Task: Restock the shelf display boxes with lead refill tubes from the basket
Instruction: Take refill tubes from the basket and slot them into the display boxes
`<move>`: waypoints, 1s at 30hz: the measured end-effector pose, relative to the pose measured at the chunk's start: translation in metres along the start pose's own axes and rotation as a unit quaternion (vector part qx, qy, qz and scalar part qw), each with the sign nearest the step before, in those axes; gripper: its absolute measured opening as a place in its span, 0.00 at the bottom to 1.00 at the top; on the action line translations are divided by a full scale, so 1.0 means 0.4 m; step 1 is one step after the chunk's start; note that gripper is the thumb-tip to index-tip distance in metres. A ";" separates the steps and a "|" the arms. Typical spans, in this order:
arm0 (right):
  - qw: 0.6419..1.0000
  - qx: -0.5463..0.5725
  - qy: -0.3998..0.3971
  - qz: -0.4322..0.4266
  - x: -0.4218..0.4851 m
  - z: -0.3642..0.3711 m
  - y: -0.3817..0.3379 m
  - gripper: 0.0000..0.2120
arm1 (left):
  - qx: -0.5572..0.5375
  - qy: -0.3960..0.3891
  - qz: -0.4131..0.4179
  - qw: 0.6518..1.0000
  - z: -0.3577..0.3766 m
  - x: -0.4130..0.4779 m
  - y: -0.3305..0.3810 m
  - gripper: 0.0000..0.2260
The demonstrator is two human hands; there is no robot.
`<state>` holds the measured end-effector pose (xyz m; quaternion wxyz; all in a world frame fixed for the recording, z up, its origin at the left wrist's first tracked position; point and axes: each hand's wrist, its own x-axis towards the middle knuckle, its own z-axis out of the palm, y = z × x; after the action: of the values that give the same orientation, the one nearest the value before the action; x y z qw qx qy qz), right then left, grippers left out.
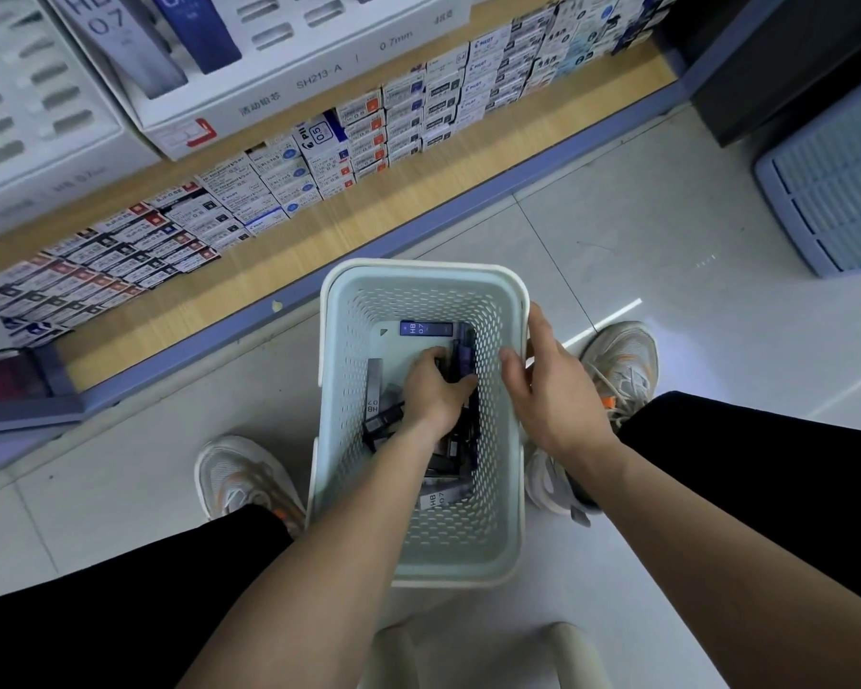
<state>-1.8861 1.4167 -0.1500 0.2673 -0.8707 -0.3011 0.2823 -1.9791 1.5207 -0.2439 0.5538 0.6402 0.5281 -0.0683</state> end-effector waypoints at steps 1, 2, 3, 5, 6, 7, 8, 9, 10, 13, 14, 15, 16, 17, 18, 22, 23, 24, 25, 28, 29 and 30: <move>1.000 0.003 -0.002 0.000 0.000 0.000 0.000 0.24 | 0.001 -0.005 0.003 1.000 0.001 0.000 0.001 0.24; 1.000 0.006 -0.004 0.000 0.001 -0.001 0.000 0.24 | 0.001 -0.012 0.009 1.000 0.002 -0.001 0.000 0.20; 1.000 0.007 -0.005 0.000 0.001 -0.002 0.001 0.24 | -0.001 -0.019 0.018 1.000 0.005 -0.004 -0.002 0.16; 1.000 0.002 -0.005 -0.001 0.000 -0.003 0.001 0.24 | 0.002 -0.026 0.031 0.999 0.007 -0.018 0.001 0.15; 1.000 0.000 -0.004 0.000 0.000 -0.004 0.001 0.24 | 0.005 -0.026 0.033 0.999 0.009 -0.022 0.001 0.17; 1.000 -0.003 -0.004 0.001 0.000 -0.004 0.000 0.24 | 0.004 -0.028 0.035 0.999 0.012 -0.025 -0.001 0.19; 1.000 -0.005 -0.005 0.002 0.000 -0.006 0.000 0.25 | -0.001 -0.035 0.037 0.999 0.014 -0.027 -0.004 0.19; 1.000 -0.007 -0.005 0.004 0.001 -0.007 0.001 0.25 | -0.009 -0.044 0.033 0.998 0.014 -0.032 -0.004 0.19; 1.000 -0.010 -0.005 0.006 0.000 -0.009 0.002 0.25 | -0.014 -0.052 0.028 0.998 0.013 -0.036 -0.005 0.19; 1.000 -0.017 -0.004 0.011 -0.005 -0.012 0.002 0.24 | -0.026 -0.070 0.024 0.997 0.015 -0.041 -0.012 0.19; 1.000 -0.018 -0.006 0.011 -0.008 -0.013 0.001 0.24 | -0.027 -0.074 0.024 0.997 0.018 -0.042 -0.012 0.19; 1.000 -0.021 -0.007 0.011 -0.010 -0.014 0.001 0.24 | -0.029 -0.079 0.023 0.996 0.021 -0.045 -0.012 0.18; 1.000 -0.026 -0.008 0.010 -0.010 -0.016 0.000 0.25 | -0.030 -0.083 0.023 0.996 0.024 -0.046 -0.012 0.16; 0.999 -0.035 -0.009 0.007 -0.010 -0.018 0.001 0.25 | -0.033 -0.085 0.026 0.995 0.023 -0.050 -0.009 0.14; 0.999 -0.046 -0.009 0.003 -0.008 -0.020 0.002 0.25 | -0.037 -0.088 0.030 0.995 0.024 -0.051 -0.008 0.13; 0.997 -0.077 -0.009 -0.014 -0.007 -0.022 0.006 0.26 | -0.054 -0.105 0.034 0.992 0.019 -0.057 -0.013 0.13; 0.997 -0.077 -0.010 -0.011 -0.007 -0.021 0.006 0.26 | -0.056 -0.108 0.033 0.992 0.018 -0.058 -0.010 0.14; 0.997 -0.076 -0.011 -0.006 -0.007 -0.020 0.005 0.26 | -0.058 -0.109 0.030 0.992 0.017 -0.057 -0.011 0.16; 0.997 -0.075 -0.011 -0.002 -0.007 -0.019 0.005 0.26 | -0.060 -0.111 0.027 0.992 0.017 -0.057 -0.011 0.16; 0.997 -0.077 -0.009 -0.003 -0.007 -0.019 0.005 0.26 | -0.055 -0.117 0.025 0.991 0.018 -0.055 -0.012 0.12; 0.997 -0.077 -0.008 -0.004 -0.007 -0.020 0.005 0.26 | -0.050 -0.117 0.024 0.992 0.017 -0.053 -0.012 0.12; 0.997 -0.076 -0.008 -0.004 -0.007 -0.020 0.005 0.26 | -0.046 -0.118 0.026 0.992 0.016 -0.050 -0.015 0.13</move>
<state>-1.8820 1.4109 -0.1449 0.1991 -0.8850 -0.3275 0.2643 -1.9892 1.5027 -0.2369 0.6428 0.6149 0.4446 -0.1049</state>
